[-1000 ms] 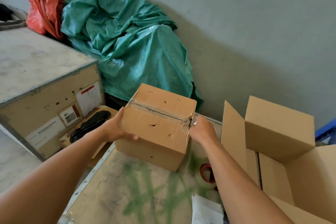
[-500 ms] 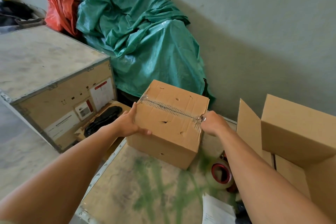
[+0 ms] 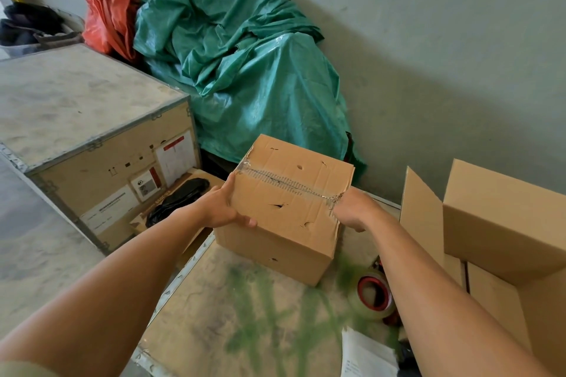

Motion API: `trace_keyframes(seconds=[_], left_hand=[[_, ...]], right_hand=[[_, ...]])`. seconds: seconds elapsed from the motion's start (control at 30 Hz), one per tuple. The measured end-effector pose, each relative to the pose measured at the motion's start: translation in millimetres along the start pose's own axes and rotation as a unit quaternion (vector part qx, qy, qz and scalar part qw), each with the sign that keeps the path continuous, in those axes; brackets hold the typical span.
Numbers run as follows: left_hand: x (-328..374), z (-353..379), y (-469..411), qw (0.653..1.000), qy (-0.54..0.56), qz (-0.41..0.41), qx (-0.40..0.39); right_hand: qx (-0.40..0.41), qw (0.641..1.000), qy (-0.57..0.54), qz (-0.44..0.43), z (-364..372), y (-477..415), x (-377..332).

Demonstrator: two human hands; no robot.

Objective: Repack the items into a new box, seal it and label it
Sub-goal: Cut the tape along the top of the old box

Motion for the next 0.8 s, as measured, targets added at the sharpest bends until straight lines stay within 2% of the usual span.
trace_keyframes(seconds=[0.33,0.43,0.53,0.6,0.7,0.8], left_hand=[[-0.9,0.7,-3.7,1.000,0.010,-0.005,-0.002],[-2.5,1.5,-4.4,1.000,0.016,-0.007,-0.001],[-3.2,2.1,-4.8,1.000,0.015,-0.008,0.001],[-3.4,2.4,-5.2,1.000,0.016,-0.006,0.001],[-4.0,2.1,-5.3,1.000,0.018,-0.005,0.001],[-4.0,2.3,-5.2,1.000,0.018,-0.005,0.002]], right_hand=[[-0.018,1.000,-0.014,0.000,-3.3,12.0,-3.4],[-0.037,0.997,-0.057,0.044,-15.9,14.1,1.2],[-0.056,0.979,-0.154,0.122,-26.6,11.8,11.6],[-0.057,0.972,-0.176,0.142,-27.8,8.1,18.3],[-0.054,0.976,-0.167,0.129,-26.9,6.7,17.5],[-0.048,0.993,-0.080,0.067,-20.2,11.6,4.5]])
Point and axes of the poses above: each hand's wrist, its own y-axis away from the middle knuckle, its own z-axis out of the palm, x = y × z, the point moved 1 cm from there along -y, towards the middle knuckle, and after that the axes turned 6 degrees about -y, right-handed, at the moved point
